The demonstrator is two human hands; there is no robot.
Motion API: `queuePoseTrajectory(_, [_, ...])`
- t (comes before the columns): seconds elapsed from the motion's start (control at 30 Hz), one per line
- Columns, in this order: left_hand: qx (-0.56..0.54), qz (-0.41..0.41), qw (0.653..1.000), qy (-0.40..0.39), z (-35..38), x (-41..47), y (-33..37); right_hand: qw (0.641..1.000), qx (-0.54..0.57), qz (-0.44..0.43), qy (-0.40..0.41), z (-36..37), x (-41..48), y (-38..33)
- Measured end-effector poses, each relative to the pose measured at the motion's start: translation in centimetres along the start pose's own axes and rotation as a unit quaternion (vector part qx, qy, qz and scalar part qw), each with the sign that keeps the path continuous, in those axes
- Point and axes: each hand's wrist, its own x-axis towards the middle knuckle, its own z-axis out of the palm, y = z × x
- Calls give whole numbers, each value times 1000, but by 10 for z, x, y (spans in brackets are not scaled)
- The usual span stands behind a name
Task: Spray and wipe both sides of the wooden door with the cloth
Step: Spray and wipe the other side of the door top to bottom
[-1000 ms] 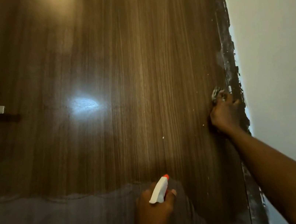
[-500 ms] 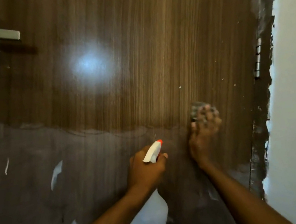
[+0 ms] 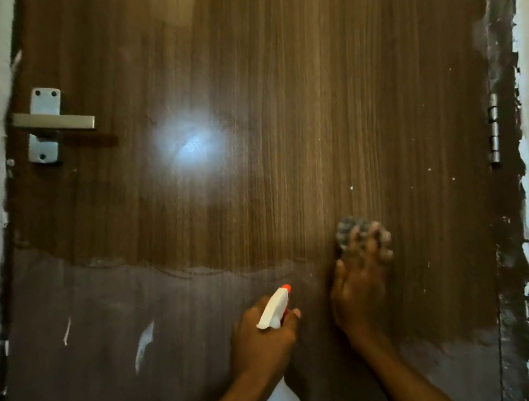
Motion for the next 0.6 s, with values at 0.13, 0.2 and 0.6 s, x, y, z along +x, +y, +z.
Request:
queuePoseTrajectory(0.13, [1,39,999,-3,-15,-2,3,967,-23,-244,-73,12,-53,-4])
queuePoseTrajectory(0.2, [18,26,999,4,-24,-8,2,940,-54,-319,-106,5,-76,20])
queuePoseTrajectory(0.6, [62,-23,992,111,-95,-17,-5,971,-37,-232,-50,39,-57,-100])
